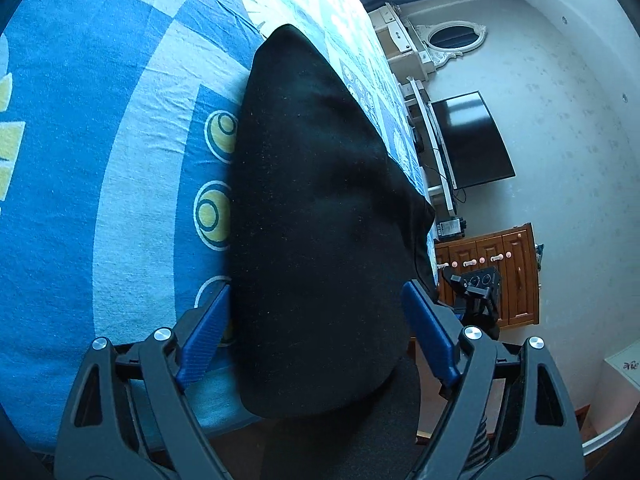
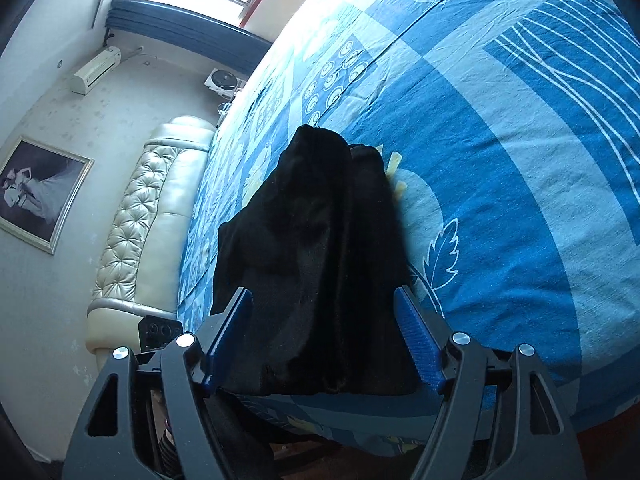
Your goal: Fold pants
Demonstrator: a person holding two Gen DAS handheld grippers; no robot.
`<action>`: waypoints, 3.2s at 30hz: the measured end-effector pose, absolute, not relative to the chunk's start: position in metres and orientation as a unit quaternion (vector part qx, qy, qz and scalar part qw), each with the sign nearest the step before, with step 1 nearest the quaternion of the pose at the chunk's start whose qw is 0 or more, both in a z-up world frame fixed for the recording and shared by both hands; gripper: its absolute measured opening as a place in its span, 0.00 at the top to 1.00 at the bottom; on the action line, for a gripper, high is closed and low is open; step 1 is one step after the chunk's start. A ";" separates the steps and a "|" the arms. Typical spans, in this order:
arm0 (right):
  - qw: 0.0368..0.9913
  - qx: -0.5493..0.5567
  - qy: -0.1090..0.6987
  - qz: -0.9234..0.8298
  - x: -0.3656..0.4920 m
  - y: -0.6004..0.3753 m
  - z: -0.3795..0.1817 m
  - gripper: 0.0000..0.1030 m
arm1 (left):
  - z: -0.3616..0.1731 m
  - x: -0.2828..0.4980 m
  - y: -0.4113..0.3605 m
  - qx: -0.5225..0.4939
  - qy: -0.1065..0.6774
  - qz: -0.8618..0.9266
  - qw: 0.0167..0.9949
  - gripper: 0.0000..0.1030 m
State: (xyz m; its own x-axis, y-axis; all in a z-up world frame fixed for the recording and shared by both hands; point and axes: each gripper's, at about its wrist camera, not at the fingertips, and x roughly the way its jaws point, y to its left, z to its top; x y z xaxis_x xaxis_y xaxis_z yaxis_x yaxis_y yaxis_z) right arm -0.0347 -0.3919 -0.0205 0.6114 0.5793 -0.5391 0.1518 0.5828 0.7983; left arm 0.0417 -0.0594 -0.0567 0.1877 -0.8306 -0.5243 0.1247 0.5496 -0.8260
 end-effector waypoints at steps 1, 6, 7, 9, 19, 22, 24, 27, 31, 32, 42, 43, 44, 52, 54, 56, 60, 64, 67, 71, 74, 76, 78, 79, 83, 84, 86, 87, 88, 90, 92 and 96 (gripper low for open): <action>0.782 0.440 0.419 0.139 -0.034 -0.391 -0.021 0.24 | -0.056 0.041 -0.063 -0.324 0.539 -0.341 0.699 0.18; 0.782 0.437 0.420 0.142 -0.033 -0.395 -0.016 0.23 | -0.059 0.041 -0.073 -0.317 0.540 -0.339 0.702 0.16; 0.782 0.440 0.419 0.140 -0.034 -0.396 -0.016 0.23 | -0.061 0.043 -0.073 -0.322 0.542 -0.338 0.699 0.16; 0.779 0.439 0.429 0.128 -0.034 -0.398 -0.019 0.23 | -0.062 0.044 -0.073 -0.326 0.543 -0.338 0.696 0.16; 0.769 0.404 0.472 0.152 -0.021 -0.371 -0.041 0.21 | -0.062 0.044 -0.078 -0.295 0.547 -0.334 0.708 0.23; 0.768 0.402 0.477 0.147 -0.020 -0.368 -0.042 0.43 | -0.060 0.043 -0.084 -0.260 0.556 -0.314 0.724 0.46; 0.767 0.409 0.471 0.151 -0.020 -0.366 -0.042 0.48 | -0.056 0.043 -0.085 -0.248 0.559 -0.305 0.730 0.53; 0.770 0.411 0.460 0.162 -0.019 -0.357 -0.038 0.52 | -0.047 0.041 -0.089 -0.216 0.555 -0.293 0.748 0.58; 0.770 0.404 0.460 0.179 -0.009 -0.336 -0.033 0.52 | -0.035 0.038 -0.084 -0.182 0.545 -0.282 0.768 0.63; 0.769 0.402 0.462 0.183 -0.007 -0.331 -0.034 0.52 | -0.031 0.038 -0.080 -0.173 0.542 -0.277 0.774 0.64; 0.750 0.365 0.491 0.252 0.042 -0.244 -0.035 0.52 | -0.018 0.028 0.013 -0.161 0.524 -0.218 0.808 0.65; 0.748 0.364 0.492 0.259 0.047 -0.235 -0.036 0.52 | -0.017 0.026 0.022 -0.163 0.522 -0.211 0.810 0.65; 0.745 0.362 0.493 0.264 0.052 -0.226 -0.037 0.52 | -0.016 0.024 0.030 -0.166 0.519 -0.204 0.813 0.65; 0.738 0.371 0.490 0.277 0.053 -0.206 -0.044 0.52 | -0.020 0.012 0.065 -0.184 0.505 -0.198 0.820 0.64; 0.738 0.377 0.486 0.277 0.049 -0.211 -0.047 0.52 | -0.019 0.008 0.062 -0.174 0.499 -0.198 0.826 0.63; 0.740 0.379 0.482 0.278 0.047 -0.210 -0.047 0.52 | -0.018 0.011 0.058 -0.169 0.495 -0.199 0.829 0.63; 0.739 0.382 0.479 0.280 0.045 -0.213 -0.049 0.52 | -0.021 0.014 0.063 -0.180 0.495 -0.203 0.826 0.62; 0.739 0.386 0.475 0.282 0.045 -0.213 -0.049 0.52 | -0.022 0.013 0.065 -0.180 0.494 -0.203 0.826 0.62; 0.739 0.389 0.472 0.283 0.045 -0.214 -0.050 0.52 | -0.024 0.014 0.065 -0.183 0.496 -0.203 0.825 0.61; 0.740 0.390 0.469 0.284 0.043 -0.218 -0.051 0.53 | -0.024 0.014 0.065 -0.185 0.496 -0.202 0.824 0.57; 0.744 0.384 0.470 0.280 0.040 -0.219 -0.048 0.47 | -0.024 0.012 0.069 -0.192 0.489 -0.213 0.823 0.52; 0.755 0.363 0.475 0.271 0.038 -0.222 -0.040 0.41 | -0.021 0.010 0.075 -0.206 0.486 -0.228 0.818 0.42; 0.758 0.345 0.486 0.263 0.036 -0.227 -0.032 0.36 | -0.015 0.005 0.085 -0.226 0.474 -0.246 0.814 0.32; 0.761 0.344 0.485 0.261 0.035 -0.232 -0.027 0.35 | -0.013 0.003 0.091 -0.233 0.469 -0.253 0.813 0.30; 0.778 0.359 0.452 0.248 0.039 -0.258 -0.015 0.29 | -0.001 0.010 0.109 -0.243 0.443 -0.272 0.819 0.25; 0.778 0.368 0.448 0.241 0.045 -0.263 -0.015 0.28 | 0.002 0.016 0.112 -0.241 0.437 -0.270 0.824 0.25; 0.773 0.387 0.444 0.235 0.062 -0.269 -0.021 0.28 | 0.006 0.035 0.111 -0.241 0.431 -0.285 0.821 0.21; 0.770 0.395 0.443 0.235 0.071 -0.270 -0.024 0.28 | 0.006 0.047 0.109 -0.243 0.434 -0.290 0.818 0.20; 0.768 0.401 0.443 0.232 0.081 -0.270 -0.026 0.27 | 0.004 0.059 0.107 -0.244 0.437 -0.292 0.815 0.20; 0.760 0.414 0.442 0.235 0.100 -0.268 -0.033 0.27 | -0.001 0.085 0.100 -0.246 0.448 -0.295 0.807 0.20; 0.758 0.417 0.446 0.230 0.115 -0.262 -0.038 0.27 | -0.009 0.103 0.096 -0.249 0.460 -0.288 0.802 0.20; 0.760 0.410 0.450 0.230 0.132 -0.249 -0.041 0.22 | -0.022 0.128 0.089 -0.254 0.477 -0.280 0.793 0.16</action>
